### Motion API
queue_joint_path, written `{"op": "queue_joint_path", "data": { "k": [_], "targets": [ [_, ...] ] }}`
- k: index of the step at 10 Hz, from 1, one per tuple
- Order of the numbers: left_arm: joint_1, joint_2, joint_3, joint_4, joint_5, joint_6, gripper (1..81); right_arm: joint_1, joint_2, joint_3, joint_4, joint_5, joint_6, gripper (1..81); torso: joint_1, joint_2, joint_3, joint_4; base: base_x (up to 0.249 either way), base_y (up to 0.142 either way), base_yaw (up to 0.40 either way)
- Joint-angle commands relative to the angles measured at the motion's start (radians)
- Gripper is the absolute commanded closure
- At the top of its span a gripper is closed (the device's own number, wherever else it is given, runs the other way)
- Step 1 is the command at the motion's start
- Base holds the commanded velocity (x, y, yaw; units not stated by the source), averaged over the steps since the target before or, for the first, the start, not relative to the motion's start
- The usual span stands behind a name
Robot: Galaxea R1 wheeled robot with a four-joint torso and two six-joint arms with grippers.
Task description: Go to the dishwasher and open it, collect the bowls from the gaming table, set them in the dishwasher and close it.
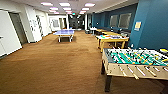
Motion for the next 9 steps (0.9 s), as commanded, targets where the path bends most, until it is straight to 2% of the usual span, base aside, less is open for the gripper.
{"op": "queue_joint_path", "data": {
  "k": [1,9],
  "targets": [
    [-0.044,-0.009,-0.003,-0.004,0.050,0.006,1.0,0.050,0.007,0.006,-0.005,-0.056,0.001,1.0,0.000,0.000,0.000,0.000,0.149,0.000,0.000],
    [-0.044,-0.005,-0.003,-0.004,0.050,0.007,1.0,0.053,0.007,0.006,-0.003,-0.054,0.001,1.0,-0.001,-0.001,0.000,0.000,0.153,0.000,0.000]
  ]
}}
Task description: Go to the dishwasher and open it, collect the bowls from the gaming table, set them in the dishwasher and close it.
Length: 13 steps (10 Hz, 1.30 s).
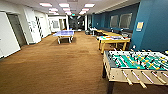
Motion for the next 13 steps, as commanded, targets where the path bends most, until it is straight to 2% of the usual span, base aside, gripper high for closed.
{"op": "queue_joint_path", "data": {
  "k": [1,13],
  "targets": [
    [-0.050,-0.017,-0.005,-0.004,0.050,0.007,1.0,0.054,0.017,0.008,-0.003,-0.051,0.001,1.0,0.000,0.000,0.000,0.000,0.154,0.000,0.000],
    [-0.050,-0.016,-0.005,-0.003,0.050,0.009,1.0,0.056,0.020,0.008,-0.003,-0.051,0.001,1.0,-0.001,0.000,0.000,0.000,0.158,0.000,0.000]
  ]
}}
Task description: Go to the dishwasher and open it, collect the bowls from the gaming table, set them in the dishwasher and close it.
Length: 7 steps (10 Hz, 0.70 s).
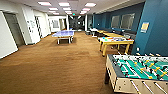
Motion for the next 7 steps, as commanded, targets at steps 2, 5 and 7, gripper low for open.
{"op": "queue_joint_path", "data": {
  "k": [2,5,7],
  "targets": [
    [-0.041,-0.006,0.000,-0.003,0.051,0.007,1.0,0.050,0.005,0.006,-0.006,-0.055,-0.002,1.0,0.000,0.000,0.000,0.000,0.170,0.000,0.000],
    [-0.041,-0.006,0.000,-0.001,0.051,0.007,1.0,0.046,0.005,0.006,-0.007,-0.055,-0.002,1.0,0.000,0.000,0.000,0.000,0.182,0.000,0.000],
    [-0.040,-0.006,0.000,-0.001,0.051,0.008,1.0,0.046,0.005,0.006,-0.007,-0.055,-0.002,1.0,0.000,0.000,0.000,0.000,0.187,0.000,0.000]
  ]
}}
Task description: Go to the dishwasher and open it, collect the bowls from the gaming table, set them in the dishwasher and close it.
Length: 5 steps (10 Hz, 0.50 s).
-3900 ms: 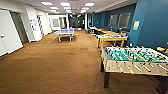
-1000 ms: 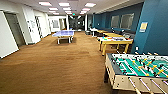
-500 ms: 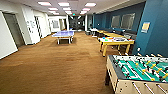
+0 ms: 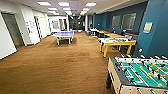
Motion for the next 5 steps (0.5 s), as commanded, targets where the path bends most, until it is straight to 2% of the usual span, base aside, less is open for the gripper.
{"op": "queue_joint_path", "data": {
  "k": [1,5],
  "targets": [
    [-0.039,-0.007,0.000,-0.001,0.050,0.008,1.0,0.047,0.008,0.006,-0.007,-0.054,-0.002,1.0,0.000,0.000,0.000,0.000,0.190,0.000,0.000],
    [-0.039,-0.005,0.000,-0.001,0.050,0.008,1.0,0.047,0.008,0.005,-0.007,-0.054,-0.004,1.0,0.000,0.000,0.000,0.000,0.191,0.000,0.000]
  ]
}}
